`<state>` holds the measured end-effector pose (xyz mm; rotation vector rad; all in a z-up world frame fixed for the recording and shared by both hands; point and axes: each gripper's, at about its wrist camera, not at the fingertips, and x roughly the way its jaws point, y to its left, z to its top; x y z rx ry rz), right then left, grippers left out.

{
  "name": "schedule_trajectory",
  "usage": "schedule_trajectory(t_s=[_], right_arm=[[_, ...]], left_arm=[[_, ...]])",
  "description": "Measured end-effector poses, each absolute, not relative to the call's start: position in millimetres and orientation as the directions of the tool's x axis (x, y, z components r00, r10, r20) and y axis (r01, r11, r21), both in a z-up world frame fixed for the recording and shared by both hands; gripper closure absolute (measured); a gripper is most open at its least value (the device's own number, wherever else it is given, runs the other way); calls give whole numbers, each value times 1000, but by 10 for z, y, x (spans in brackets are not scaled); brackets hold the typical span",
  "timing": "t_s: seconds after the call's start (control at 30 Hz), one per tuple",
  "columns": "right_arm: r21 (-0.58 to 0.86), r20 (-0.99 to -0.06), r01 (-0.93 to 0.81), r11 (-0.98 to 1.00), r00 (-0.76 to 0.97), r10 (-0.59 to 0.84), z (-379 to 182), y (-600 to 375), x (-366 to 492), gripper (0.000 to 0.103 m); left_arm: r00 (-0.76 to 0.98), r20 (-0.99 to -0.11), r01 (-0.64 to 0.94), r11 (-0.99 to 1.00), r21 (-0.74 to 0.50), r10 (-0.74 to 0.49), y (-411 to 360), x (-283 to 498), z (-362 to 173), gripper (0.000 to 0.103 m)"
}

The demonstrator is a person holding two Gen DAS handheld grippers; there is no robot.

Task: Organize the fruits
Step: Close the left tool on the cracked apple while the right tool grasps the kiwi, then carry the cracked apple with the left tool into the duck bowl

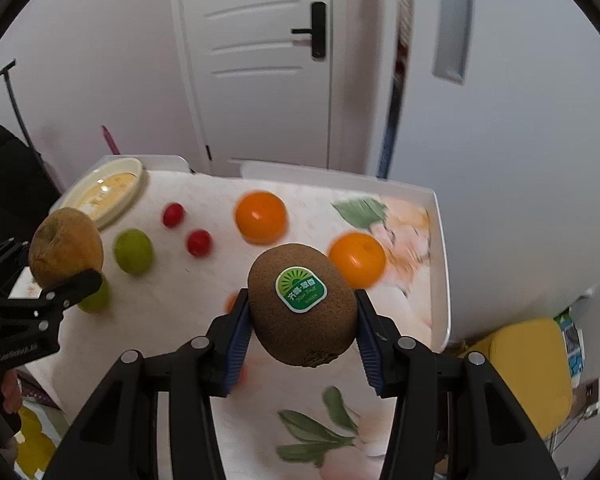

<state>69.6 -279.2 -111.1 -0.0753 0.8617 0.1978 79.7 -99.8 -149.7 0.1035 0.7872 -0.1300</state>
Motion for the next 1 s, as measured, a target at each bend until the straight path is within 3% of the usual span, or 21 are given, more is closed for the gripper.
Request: schedule_trajectory(t_s=[0.43, 1.0], right_arm=[[67, -720, -341, 938, 634, 282, -615, -1901, 1030, 58], [106, -751, -366, 924, 580, 316, -830, -605, 1910, 58]], left_arm=[[732, -681, 47, 997, 60, 6, -78, 1153, -1034, 25], [679, -734, 77, 994, 77, 4, 1092, 2146, -1455, 25]])
